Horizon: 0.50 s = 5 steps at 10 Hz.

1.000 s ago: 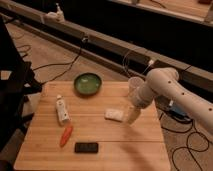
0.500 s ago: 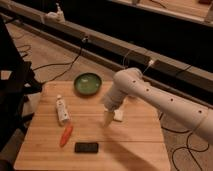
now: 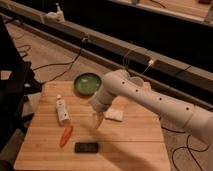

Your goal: Place the pepper on the white sponge

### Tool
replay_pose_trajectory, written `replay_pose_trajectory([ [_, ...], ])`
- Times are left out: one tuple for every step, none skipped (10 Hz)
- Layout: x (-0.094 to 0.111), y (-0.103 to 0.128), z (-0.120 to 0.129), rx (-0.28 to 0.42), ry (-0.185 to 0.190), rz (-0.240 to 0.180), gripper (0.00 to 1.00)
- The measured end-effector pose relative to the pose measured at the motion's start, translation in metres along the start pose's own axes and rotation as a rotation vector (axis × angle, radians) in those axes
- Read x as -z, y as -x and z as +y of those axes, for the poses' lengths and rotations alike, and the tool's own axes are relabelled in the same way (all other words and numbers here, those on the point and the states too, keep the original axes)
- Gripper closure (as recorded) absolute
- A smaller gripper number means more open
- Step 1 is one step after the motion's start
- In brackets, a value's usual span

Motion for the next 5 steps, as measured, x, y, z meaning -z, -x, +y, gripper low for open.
replay_pose_trajectory([
  [0.000, -0.001, 0.000, -0.001, 0.000, 0.000, 0.20],
  [0.001, -0.002, 0.001, 0.004, 0.002, 0.003, 0.20],
  [-0.005, -0.002, 0.002, 0.047, 0.030, 0.028, 0.20],
  [-0.012, 0.000, 0.001, 0.083, 0.054, 0.045, 0.20],
  [-0.019, 0.003, -0.002, 0.118, 0.074, 0.056, 0.20],
])
